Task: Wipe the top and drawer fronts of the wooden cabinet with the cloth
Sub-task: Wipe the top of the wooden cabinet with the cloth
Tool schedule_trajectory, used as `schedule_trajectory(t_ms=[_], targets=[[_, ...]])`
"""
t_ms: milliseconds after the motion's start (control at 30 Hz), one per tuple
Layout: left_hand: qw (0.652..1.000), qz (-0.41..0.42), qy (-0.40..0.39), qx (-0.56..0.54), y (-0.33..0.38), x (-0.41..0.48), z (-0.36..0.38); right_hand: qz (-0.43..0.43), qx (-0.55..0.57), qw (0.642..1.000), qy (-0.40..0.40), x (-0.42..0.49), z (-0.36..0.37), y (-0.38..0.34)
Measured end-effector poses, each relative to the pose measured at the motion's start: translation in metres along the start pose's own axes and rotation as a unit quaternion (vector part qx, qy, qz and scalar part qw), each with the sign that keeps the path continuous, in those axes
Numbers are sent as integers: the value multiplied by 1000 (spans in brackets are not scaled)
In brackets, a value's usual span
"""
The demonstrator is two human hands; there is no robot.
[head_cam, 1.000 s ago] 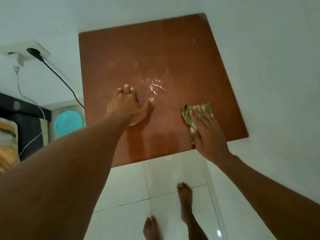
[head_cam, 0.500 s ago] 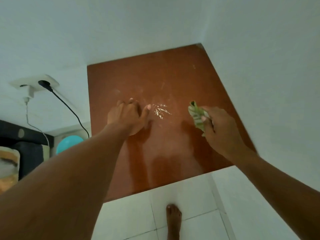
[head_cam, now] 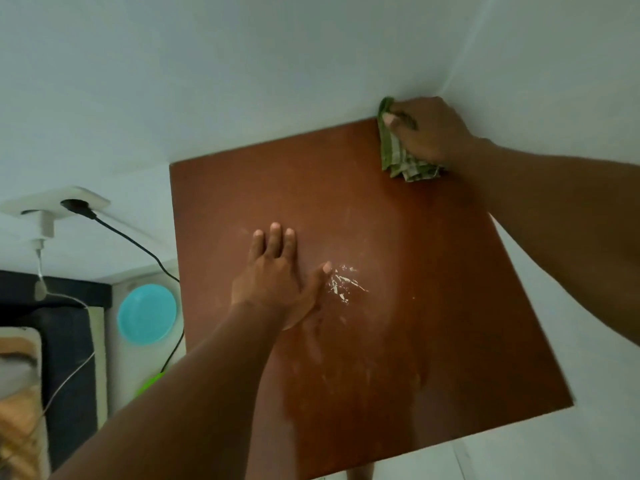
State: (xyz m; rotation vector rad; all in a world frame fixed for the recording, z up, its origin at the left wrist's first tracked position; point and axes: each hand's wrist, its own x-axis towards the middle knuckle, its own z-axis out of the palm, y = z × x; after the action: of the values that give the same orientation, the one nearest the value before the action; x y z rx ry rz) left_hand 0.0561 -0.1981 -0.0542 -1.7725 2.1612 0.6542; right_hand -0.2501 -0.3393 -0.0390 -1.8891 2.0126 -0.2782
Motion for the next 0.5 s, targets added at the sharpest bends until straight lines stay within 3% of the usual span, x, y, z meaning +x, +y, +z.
schedule_trajectory(t_ms=[133, 333, 500], targets=[[1000, 3, 5, 1, -2, 0, 1, -55, -97, 993, 43, -6, 43, 24], [1000, 3, 0, 12, 1, 0, -4, -4, -127, 992, 14, -47, 70, 19], [999, 4, -6, 31, 4, 1, -8, 17, -119, 993, 4, -147, 91, -3]])
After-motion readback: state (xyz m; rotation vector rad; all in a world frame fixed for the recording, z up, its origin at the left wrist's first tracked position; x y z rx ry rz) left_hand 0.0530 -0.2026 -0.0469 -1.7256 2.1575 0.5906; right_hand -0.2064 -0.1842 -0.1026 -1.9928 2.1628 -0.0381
